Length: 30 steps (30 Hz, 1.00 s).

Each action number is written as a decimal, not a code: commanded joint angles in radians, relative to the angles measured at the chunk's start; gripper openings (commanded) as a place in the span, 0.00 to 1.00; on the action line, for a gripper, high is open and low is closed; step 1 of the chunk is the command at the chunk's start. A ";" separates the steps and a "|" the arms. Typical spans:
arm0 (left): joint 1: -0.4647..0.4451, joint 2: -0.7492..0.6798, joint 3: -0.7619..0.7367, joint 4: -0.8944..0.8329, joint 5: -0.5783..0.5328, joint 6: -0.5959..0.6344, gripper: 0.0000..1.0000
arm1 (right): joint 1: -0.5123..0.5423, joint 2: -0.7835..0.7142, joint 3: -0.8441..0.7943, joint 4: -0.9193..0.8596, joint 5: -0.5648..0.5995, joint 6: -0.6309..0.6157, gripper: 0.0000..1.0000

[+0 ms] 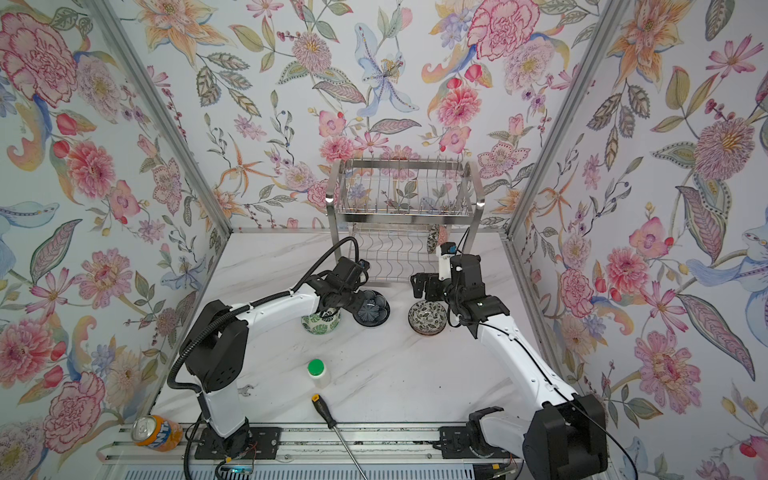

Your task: Load the bowls into the dish rack

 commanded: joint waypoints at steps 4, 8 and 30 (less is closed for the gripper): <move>-0.004 -0.074 -0.019 0.016 -0.015 0.007 0.00 | -0.008 -0.032 -0.015 -0.008 -0.013 -0.011 0.99; -0.005 -0.154 -0.050 0.094 -0.029 0.000 0.00 | -0.009 -0.037 -0.017 -0.007 -0.014 -0.010 0.99; -0.031 -0.311 -0.154 0.558 0.037 -0.113 0.00 | 0.145 0.015 0.008 0.116 -0.058 0.152 0.96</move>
